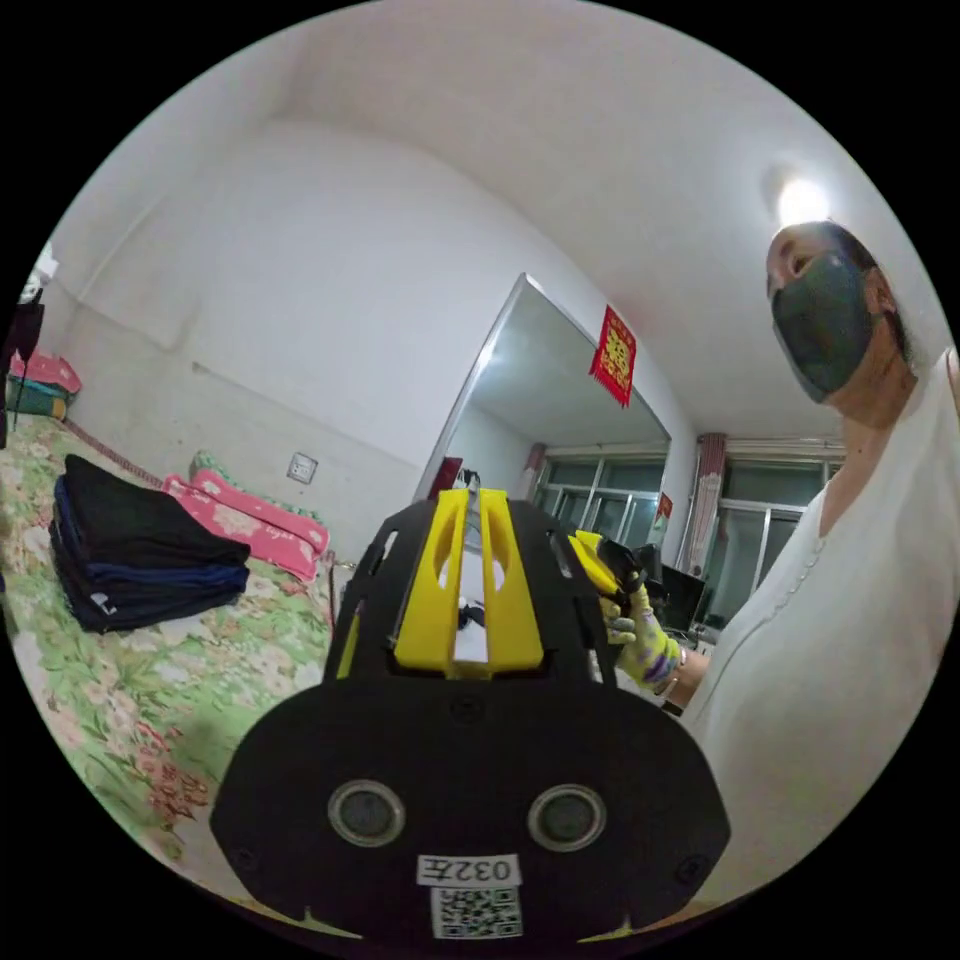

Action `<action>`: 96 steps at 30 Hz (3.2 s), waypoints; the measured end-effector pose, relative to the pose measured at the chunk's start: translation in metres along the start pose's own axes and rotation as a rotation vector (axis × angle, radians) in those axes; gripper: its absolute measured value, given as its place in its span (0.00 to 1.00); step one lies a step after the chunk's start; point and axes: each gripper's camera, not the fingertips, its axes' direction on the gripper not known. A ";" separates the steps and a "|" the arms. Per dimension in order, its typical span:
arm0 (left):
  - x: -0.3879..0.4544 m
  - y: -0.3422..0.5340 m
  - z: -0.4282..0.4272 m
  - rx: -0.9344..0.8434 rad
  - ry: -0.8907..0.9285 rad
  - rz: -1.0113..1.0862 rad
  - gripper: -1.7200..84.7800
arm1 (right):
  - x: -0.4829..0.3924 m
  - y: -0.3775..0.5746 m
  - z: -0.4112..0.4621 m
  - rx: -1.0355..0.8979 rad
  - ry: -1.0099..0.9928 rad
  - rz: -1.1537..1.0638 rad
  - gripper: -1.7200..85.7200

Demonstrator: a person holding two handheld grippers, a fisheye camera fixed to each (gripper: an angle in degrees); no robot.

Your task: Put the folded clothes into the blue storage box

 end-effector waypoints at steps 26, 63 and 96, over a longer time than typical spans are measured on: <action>0.179 -0.262 -0.027 0.168 -0.533 0.363 0.01 | -0.013 -0.248 0.161 0.260 -0.322 -0.411 0.15; -0.195 -0.436 0.197 -0.400 -0.843 -0.951 0.06 | 0.218 -0.365 0.534 -1.159 -0.080 0.262 0.11; -0.221 -0.452 0.184 -0.488 -0.649 -0.968 0.06 | 0.266 -0.374 0.471 -1.040 -0.236 0.453 0.11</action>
